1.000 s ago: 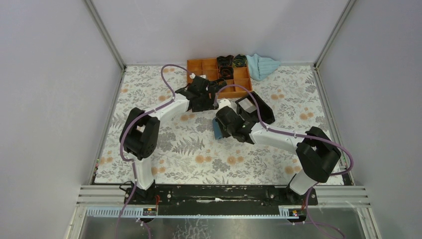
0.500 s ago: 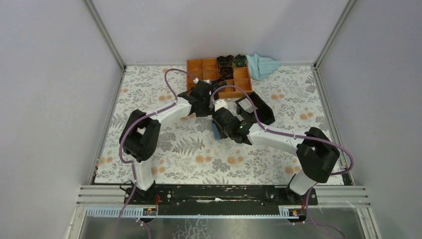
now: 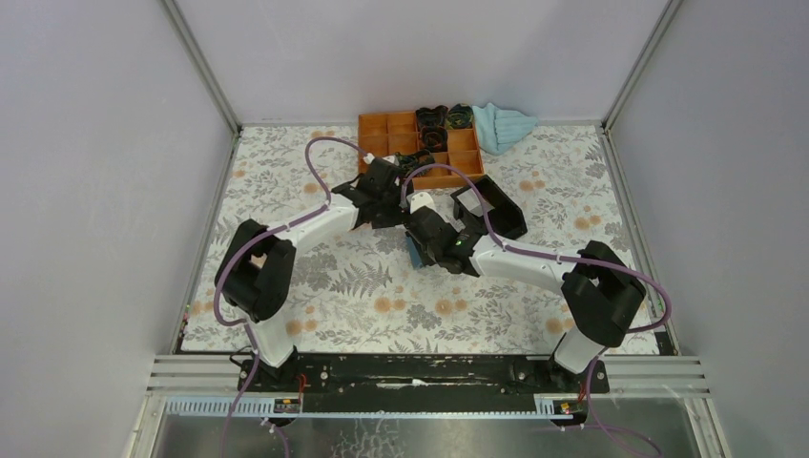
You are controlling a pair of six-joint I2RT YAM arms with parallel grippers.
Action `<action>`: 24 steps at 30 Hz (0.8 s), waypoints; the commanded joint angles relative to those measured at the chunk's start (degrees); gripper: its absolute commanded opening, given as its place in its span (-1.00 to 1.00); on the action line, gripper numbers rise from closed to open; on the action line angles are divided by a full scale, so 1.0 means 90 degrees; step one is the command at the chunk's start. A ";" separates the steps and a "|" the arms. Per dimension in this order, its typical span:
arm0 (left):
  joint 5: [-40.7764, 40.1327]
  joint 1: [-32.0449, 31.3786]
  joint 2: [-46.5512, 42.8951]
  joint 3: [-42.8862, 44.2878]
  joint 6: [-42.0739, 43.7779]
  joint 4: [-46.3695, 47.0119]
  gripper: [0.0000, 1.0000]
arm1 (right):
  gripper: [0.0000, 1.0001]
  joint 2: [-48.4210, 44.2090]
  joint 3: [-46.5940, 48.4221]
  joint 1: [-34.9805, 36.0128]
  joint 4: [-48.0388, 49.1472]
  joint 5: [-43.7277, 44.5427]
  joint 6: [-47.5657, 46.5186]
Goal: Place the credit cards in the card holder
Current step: Open the card holder at the center of the board.
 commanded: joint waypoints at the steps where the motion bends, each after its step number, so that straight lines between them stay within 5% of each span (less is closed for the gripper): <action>1: 0.0041 -0.0035 -0.0153 -0.0161 -0.0094 0.0422 0.49 | -1.00 -0.0065 0.0255 0.0060 0.0070 0.0196 0.0055; 24: 0.0144 -0.0127 0.0297 0.0020 -0.0094 0.0507 0.41 | -1.00 -0.0022 0.0287 0.0134 0.0064 0.0107 0.0073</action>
